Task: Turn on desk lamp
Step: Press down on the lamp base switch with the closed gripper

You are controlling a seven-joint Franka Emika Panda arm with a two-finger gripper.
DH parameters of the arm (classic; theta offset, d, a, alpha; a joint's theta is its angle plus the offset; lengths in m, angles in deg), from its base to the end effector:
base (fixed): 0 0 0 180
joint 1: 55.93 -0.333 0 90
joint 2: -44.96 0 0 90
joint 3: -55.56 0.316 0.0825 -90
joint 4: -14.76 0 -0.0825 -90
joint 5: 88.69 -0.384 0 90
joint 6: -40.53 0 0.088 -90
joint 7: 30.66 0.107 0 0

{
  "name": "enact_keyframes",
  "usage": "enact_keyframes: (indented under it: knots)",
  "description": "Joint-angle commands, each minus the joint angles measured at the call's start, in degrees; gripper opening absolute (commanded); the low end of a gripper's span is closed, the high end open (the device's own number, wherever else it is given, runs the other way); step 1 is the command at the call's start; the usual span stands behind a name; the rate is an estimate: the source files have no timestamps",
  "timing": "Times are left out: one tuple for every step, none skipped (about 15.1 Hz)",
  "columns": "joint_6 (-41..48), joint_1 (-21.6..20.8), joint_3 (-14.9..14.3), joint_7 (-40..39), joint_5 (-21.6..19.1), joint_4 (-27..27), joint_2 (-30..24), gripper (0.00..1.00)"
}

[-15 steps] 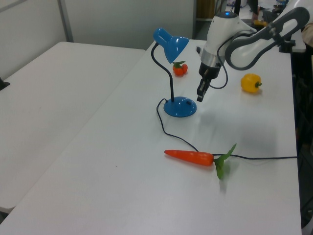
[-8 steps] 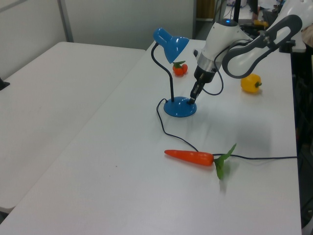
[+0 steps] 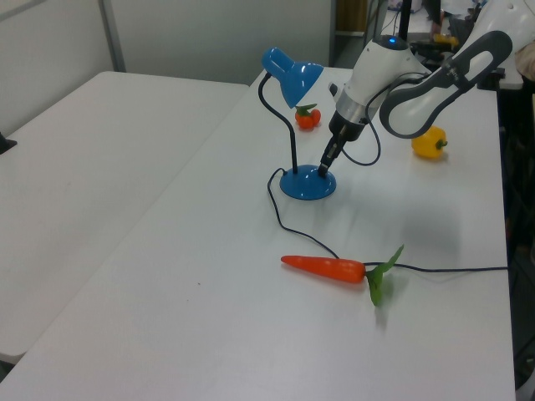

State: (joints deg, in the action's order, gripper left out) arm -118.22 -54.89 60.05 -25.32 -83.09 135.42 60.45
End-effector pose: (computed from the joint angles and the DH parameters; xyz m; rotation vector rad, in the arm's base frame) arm 0.6104 0.0393 0.3312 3.0768 0.0677 0.6189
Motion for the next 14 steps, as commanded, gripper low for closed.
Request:
enact_keyframes:
  knots:
    - [-1.47,0.28,-0.10,1.51,1.52,-0.69,0.69,0.00]
    - [-1.47,0.28,-0.10,1.51,1.52,-0.69,0.69,0.00]
    - [-1.47,0.28,-0.10,1.51,1.52,-0.69,0.69,0.00]
    - [-1.47,0.28,-0.10,1.51,1.52,-0.69,0.69,0.00]
    - [-1.56,0.28,-0.10,1.51,1.52,-0.78,0.69,0.00]
    - [-1.56,0.28,-0.10,1.51,1.52,-0.86,0.77,0.00]
    - [-1.56,0.28,-0.10,1.43,1.52,-1.13,1.04,0.00]
    - [-1.64,0.28,-0.10,1.43,1.61,-1.22,1.39,0.00]
    - [-1.73,0.28,-0.10,1.43,1.78,-1.22,1.48,0.00]
    - [-1.73,0.36,-0.10,1.34,2.31,-1.22,1.57,0.00]
    - [-1.65,0.37,-0.10,1.34,2.75,-1.48,1.83,0.00]
    - [-1.73,0.45,-0.10,1.42,2.84,-1.74,2.00,0.00]
    - [-1.73,0.45,-0.10,1.43,2.84,-1.92,2.27,0.00]
    - [-1.73,0.54,-0.10,1.25,3.01,-2.01,2.62,0.00]
